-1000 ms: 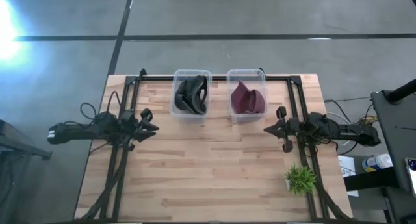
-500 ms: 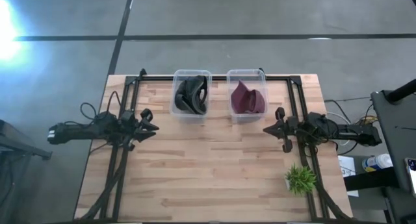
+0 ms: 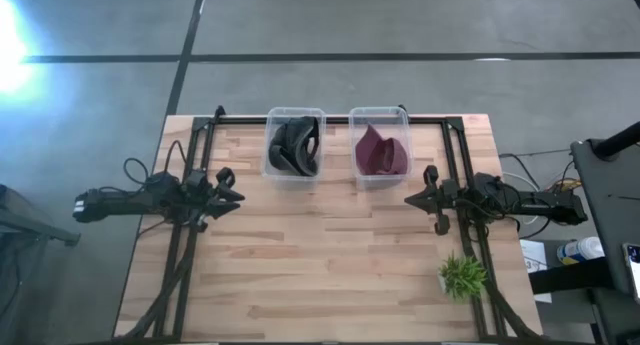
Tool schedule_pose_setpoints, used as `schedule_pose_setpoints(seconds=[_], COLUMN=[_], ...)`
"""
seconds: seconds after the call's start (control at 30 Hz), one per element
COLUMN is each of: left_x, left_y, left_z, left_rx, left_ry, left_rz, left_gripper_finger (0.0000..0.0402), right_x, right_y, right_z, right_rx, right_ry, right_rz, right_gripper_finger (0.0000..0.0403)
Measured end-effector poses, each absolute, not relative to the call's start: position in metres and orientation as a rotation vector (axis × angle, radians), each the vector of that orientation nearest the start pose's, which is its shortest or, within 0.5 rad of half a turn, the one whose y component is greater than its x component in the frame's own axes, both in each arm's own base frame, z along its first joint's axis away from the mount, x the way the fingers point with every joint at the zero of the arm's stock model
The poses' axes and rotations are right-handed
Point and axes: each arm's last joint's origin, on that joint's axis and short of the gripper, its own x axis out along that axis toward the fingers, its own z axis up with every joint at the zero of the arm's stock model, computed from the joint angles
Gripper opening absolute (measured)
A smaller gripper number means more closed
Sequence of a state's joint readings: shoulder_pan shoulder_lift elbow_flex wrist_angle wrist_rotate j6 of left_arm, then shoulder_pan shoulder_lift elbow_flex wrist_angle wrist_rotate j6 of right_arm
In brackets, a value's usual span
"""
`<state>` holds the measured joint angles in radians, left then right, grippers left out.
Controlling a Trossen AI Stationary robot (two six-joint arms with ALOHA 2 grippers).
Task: Pick & Place hat
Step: Return to Home Position
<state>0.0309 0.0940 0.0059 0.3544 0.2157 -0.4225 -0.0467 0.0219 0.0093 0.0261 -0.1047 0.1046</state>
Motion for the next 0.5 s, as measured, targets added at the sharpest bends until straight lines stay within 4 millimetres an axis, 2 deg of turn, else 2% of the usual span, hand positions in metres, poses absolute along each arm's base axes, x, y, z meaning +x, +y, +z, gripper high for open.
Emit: schedule_pose_setpoints(seconds=[0.5], left_x=[0.0993], left_y=[-0.0031], left_z=[0.1918], left_rx=[-0.386], left_ry=[-0.222], left_rz=[-0.236], left_gripper_finger=[0.0106], right_x=[0.0984], right_y=[-0.0016], right_z=[0.1675], right_rx=[0.112], right_ry=[-0.010], right_rz=[0.059], right_gripper_finger=[0.0009])
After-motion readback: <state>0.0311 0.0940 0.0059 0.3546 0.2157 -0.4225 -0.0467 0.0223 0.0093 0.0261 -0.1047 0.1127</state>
